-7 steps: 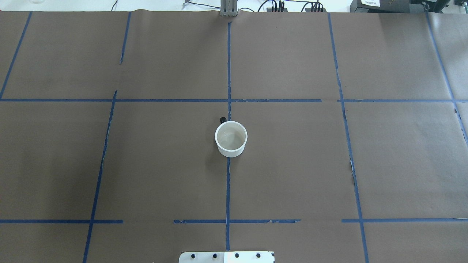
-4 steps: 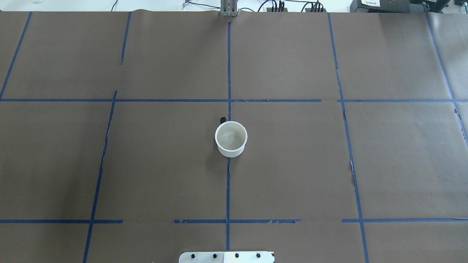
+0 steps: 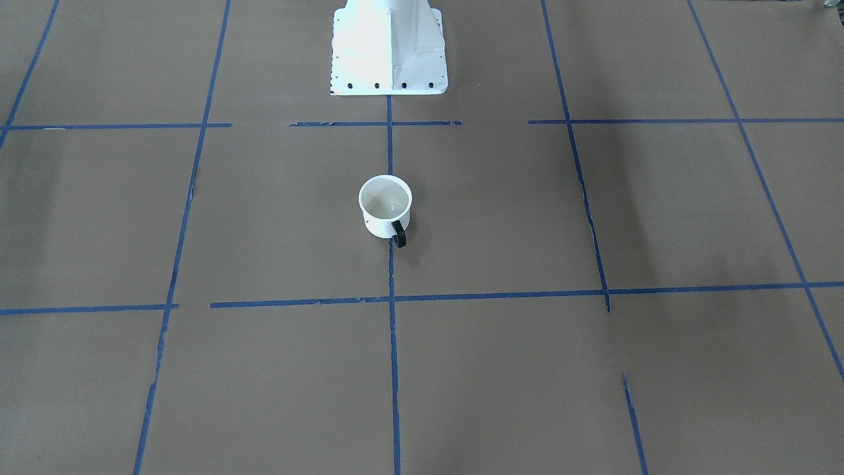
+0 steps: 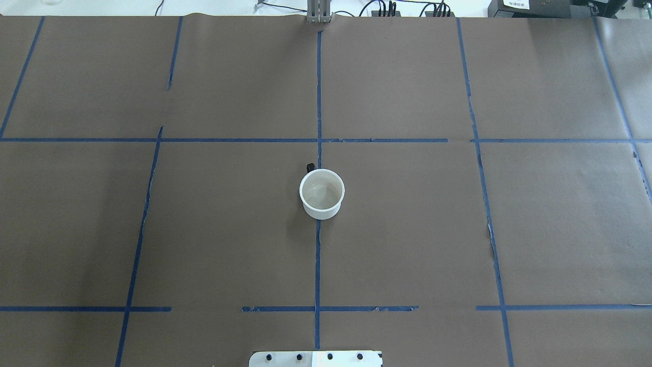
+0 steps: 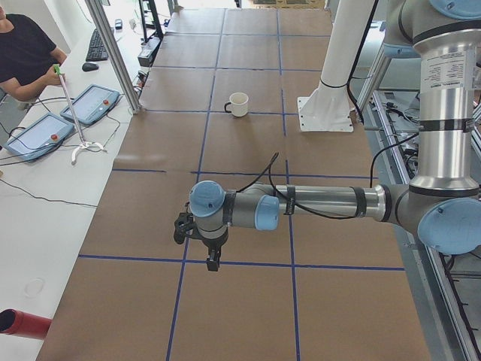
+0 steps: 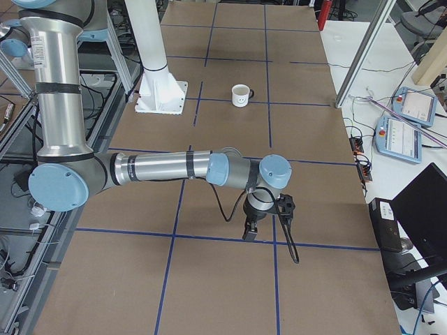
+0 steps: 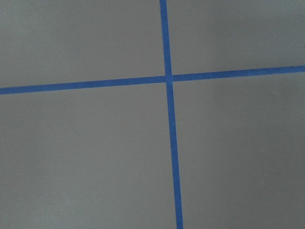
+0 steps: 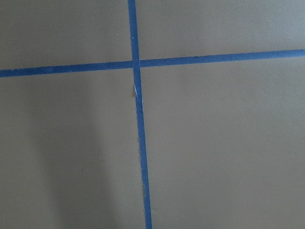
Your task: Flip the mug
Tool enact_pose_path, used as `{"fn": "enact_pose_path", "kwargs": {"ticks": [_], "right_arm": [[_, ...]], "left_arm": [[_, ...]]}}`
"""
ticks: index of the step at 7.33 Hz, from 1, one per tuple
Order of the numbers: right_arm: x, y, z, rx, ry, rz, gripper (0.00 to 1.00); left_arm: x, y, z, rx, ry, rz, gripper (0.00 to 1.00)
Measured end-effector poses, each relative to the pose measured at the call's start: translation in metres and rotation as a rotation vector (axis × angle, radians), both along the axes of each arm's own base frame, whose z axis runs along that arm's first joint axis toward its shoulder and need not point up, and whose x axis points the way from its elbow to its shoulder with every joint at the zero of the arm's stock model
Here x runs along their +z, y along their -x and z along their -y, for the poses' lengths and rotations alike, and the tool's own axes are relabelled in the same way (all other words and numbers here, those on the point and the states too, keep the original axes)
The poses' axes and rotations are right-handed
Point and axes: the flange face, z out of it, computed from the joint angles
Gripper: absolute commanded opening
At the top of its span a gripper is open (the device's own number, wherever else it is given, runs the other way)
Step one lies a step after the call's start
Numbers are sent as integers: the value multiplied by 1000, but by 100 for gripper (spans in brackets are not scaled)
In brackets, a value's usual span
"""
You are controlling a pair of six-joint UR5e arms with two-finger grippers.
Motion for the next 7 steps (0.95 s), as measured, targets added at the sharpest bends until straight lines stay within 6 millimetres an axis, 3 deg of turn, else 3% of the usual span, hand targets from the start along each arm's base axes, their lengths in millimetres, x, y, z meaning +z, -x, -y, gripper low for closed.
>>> {"fn": "enact_pose_path", "kwargs": {"ticks": [7], "right_arm": [[0,0,0,0,0,0,100]], "left_arm": [[5,3,-5,-6,11,-2,100]]}}
